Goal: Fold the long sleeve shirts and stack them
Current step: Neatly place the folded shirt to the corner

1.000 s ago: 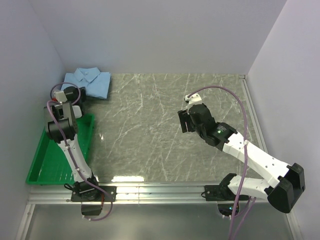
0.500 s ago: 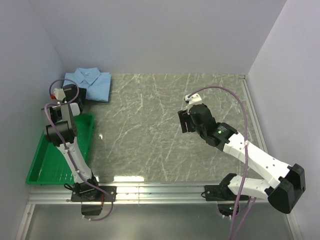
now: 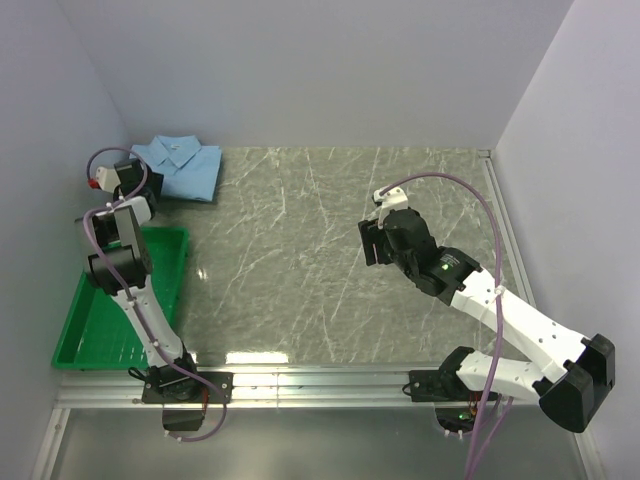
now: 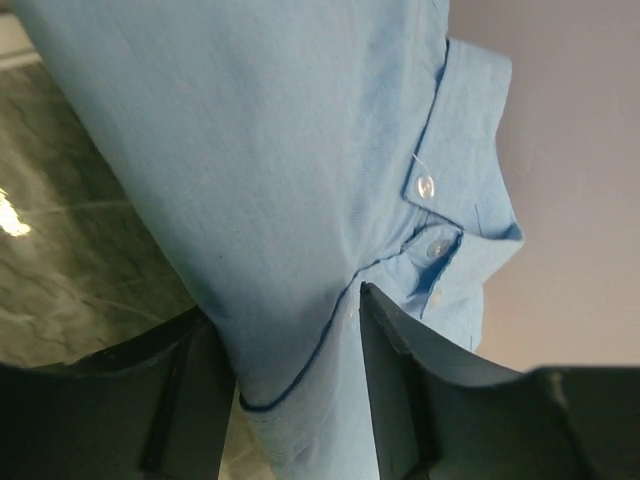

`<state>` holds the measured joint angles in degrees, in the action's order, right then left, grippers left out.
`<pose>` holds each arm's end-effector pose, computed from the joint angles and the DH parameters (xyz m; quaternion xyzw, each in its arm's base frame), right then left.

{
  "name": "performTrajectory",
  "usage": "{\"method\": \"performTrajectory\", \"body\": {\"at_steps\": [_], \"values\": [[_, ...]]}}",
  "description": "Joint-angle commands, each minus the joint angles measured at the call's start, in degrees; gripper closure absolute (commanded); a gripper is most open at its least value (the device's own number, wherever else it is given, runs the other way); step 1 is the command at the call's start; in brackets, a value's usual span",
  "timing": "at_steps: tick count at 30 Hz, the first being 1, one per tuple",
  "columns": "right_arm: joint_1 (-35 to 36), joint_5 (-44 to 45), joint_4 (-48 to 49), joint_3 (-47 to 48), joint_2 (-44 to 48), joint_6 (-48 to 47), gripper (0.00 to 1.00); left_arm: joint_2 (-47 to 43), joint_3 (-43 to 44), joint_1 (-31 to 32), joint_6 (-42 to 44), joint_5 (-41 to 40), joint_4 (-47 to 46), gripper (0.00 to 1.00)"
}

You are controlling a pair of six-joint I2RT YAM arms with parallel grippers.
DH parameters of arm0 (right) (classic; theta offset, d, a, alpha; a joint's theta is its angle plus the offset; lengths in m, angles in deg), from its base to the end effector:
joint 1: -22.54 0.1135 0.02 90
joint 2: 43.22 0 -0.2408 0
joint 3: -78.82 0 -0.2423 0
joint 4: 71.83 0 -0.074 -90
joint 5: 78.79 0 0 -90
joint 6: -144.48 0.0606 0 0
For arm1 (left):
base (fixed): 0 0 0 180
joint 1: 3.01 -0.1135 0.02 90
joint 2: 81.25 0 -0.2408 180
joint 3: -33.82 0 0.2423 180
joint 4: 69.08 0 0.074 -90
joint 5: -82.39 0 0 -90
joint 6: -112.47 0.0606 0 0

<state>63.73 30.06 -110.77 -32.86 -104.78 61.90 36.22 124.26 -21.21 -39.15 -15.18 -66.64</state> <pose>0.2064 0.1546 0.2838 -0.1751 0.8493 0.0656 0.4936 0.4379 0.1524 0.1511 -0.5784 0.6397 -0.1331 0.4883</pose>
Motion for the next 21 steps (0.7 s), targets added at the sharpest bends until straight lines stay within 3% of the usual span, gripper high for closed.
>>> {"method": "performTrajectory", "body": {"at_steps": [1, 11, 12, 16, 21], "values": [[-0.5, 0.2, 0.6, 0.5, 0.7, 0.0, 0.29, -0.1, 2.7, -1.1, 2.3, -1.8, 1.4, 0.45], [-0.5, 0.0, 0.1, 0.3, 1.9, 0.5, 0.30, -0.4, 4.4, -3.8, 5.1, -1.8, 7.9, 0.34], [-0.5, -0.1, 0.1, 0.4, 2.0, 0.5, 0.30, -1.5, 4.0, -3.8, 5.0, -2.3, 8.4, 0.23], [-0.5, -0.2, -0.3, 1.0, 2.5, 0.7, 0.30, -6.3, 1.5, -4.0, 4.8, -4.6, 11.5, 0.09], [-0.5, 0.9, -0.6, 1.0, 4.1, 1.2, 0.30, -13.2, 1.2, -3.5, 6.6, -5.3, 18.8, 0.09]]}}
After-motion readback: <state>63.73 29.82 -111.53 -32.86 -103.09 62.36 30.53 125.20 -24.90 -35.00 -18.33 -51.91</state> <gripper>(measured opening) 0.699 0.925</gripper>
